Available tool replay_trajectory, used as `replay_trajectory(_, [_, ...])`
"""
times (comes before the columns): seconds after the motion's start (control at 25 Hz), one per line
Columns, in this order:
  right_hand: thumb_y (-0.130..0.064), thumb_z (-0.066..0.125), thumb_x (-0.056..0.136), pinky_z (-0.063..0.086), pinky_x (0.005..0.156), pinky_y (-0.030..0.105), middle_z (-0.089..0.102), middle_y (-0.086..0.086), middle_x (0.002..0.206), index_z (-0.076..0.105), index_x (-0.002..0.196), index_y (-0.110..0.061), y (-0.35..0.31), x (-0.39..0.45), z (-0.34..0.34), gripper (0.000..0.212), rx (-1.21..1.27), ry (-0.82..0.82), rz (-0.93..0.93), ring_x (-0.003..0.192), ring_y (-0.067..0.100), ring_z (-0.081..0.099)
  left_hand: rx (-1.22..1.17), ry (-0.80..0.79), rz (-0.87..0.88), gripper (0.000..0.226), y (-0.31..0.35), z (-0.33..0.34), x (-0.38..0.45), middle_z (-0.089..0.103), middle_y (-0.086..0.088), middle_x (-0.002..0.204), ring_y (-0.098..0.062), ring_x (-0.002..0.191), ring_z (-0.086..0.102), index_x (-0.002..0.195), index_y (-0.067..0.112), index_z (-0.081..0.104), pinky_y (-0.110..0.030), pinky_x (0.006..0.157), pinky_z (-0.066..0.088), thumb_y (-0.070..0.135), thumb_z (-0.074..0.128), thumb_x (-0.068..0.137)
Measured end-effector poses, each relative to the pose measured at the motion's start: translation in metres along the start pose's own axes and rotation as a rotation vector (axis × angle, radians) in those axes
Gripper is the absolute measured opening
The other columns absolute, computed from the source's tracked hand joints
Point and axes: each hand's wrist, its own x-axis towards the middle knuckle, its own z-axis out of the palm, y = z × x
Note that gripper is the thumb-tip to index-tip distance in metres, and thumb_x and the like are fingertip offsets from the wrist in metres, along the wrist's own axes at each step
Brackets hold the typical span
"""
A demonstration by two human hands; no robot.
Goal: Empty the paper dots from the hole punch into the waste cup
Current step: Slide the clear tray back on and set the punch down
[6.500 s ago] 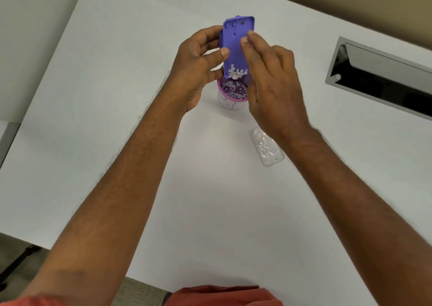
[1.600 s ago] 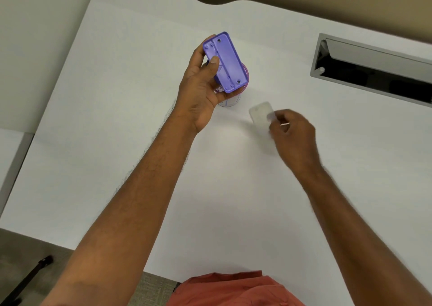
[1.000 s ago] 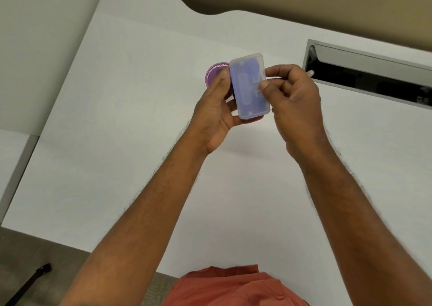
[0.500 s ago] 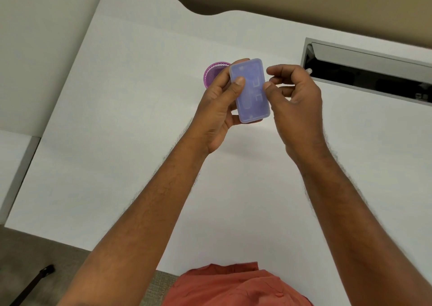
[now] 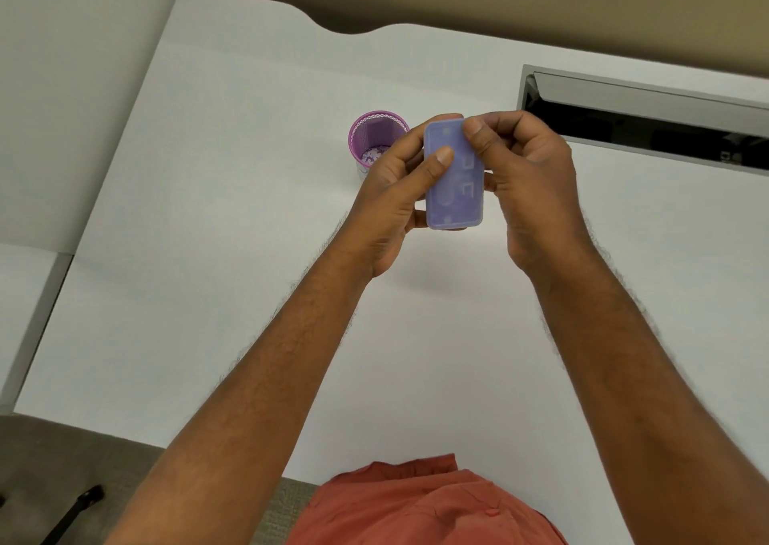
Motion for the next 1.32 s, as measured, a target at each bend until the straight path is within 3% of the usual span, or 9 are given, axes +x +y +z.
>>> replay_trajectory(0.2, [-0.020,0.067,0.097,0.059,0.073,0.023,0.072,-0.001,0.096,0.068,0.098,-0.014,-0.005,-0.004,-0.010,0.006,0.080,-0.020,0.037,0.086,0.011,0.071,-0.069,0.023,-0.028,0.021,0.001,0.011,-0.004,0.077,0.011,0.105,-0.019,0.101,0.075,0.110,0.039,0.072,-0.053,0.075,0.063,0.037,0.055,0.098])
replay_trajectory(0.36, [-0.022,0.068,0.097,0.058,0.074,0.021,0.072,0.002,0.101,0.068,0.106,-0.013,-0.004,-0.013,-0.016,0.013,0.049,-0.002,-0.010,0.089,0.011,0.071,-0.092,0.064,-0.042,0.020,0.002,0.019,-0.006,0.078,0.008,0.101,-0.022,0.097,0.076,0.110,0.034,0.073,-0.057,0.074,0.063,0.037,0.058,0.097])
replay_trajectory(0.48, [-0.024,0.072,0.094,0.059,0.074,0.022,0.069,0.005,0.096,0.066,0.111,-0.011,0.003,-0.025,-0.026,0.022,-0.020,0.033,-0.051,0.085,0.012,0.066,-0.097,0.083,-0.041,0.019,0.006,0.027,-0.008,0.076,0.005,0.104,-0.021,0.093,0.077,0.108,0.033,0.073,-0.050,0.069,0.063,0.037,0.057,0.099])
replay_trajectory(0.72, [-0.037,0.074,0.091,0.052,0.062,0.019,0.069,0.007,0.081,0.066,0.091,-0.011,0.014,-0.053,-0.047,0.028,-0.157,0.012,-0.025,0.068,0.009,0.059,-0.092,0.153,-0.038,0.021,0.013,0.041,-0.013,0.064,-0.007,0.119,-0.025,0.097,0.071,0.122,0.025,0.058,-0.048,0.072,0.064,0.033,0.054,0.103])
replay_trajectory(0.96, [-0.034,0.073,0.092,0.051,0.061,0.026,0.064,0.015,0.075,0.066,0.091,-0.004,0.011,-0.063,-0.060,0.031,-0.247,-0.001,-0.067,0.063,0.014,0.054,-0.069,0.165,-0.012,0.007,0.015,0.056,-0.028,0.068,0.003,0.107,-0.021,0.088,0.074,0.103,0.031,0.064,-0.045,0.068,0.064,0.031,0.057,0.101])
replay_trajectory(1.04, [-0.033,0.076,0.089,0.055,0.067,0.034,0.068,0.016,0.085,0.065,0.095,-0.006,0.011,-0.069,-0.064,0.030,-0.287,0.067,-0.122,0.068,0.015,0.057,-0.072,0.166,-0.016,0.009,0.014,0.061,-0.030,0.066,0.002,0.109,-0.024,0.095,0.071,0.107,0.030,0.063,-0.050,0.073,0.065,0.031,0.056,0.102])
replay_trajectory(1.12, [-0.035,0.079,0.086,0.057,0.075,0.029,0.066,0.009,0.107,0.063,0.111,-0.011,0.010,-0.076,-0.064,0.039,-0.404,0.153,-0.256,0.087,0.012,0.061,-0.065,0.154,-0.037,0.015,0.012,0.067,-0.031,0.066,0.001,0.111,-0.028,0.100,0.069,0.118,0.028,0.058,-0.057,0.084,0.062,0.031,0.053,0.104])
replay_trajectory(1.24, [-0.037,0.078,0.087,0.049,0.095,0.024,0.054,0.012,0.138,0.054,0.137,-0.009,0.012,-0.088,-0.061,0.062,-0.600,0.105,-0.430,0.122,0.022,0.055,-0.030,0.198,-0.065,0.035,0.007,0.084,-0.035,0.067,-0.007,0.126,-0.033,0.109,0.068,0.132,0.019,0.055,-0.047,0.079,0.065,0.035,0.058,0.101])
replay_trajectory(1.32, [-0.030,0.076,0.090,0.045,0.105,0.028,0.051,0.017,0.144,0.050,0.143,-0.006,0.015,-0.094,-0.063,0.064,-0.705,0.077,-0.453,0.131,0.028,0.050,0.048,0.253,-0.091,0.047,0.003,0.100,-0.037,0.067,-0.008,0.129,-0.033,0.113,0.066,0.136,0.014,0.057,-0.042,0.079,0.065,0.039,0.064,0.096])
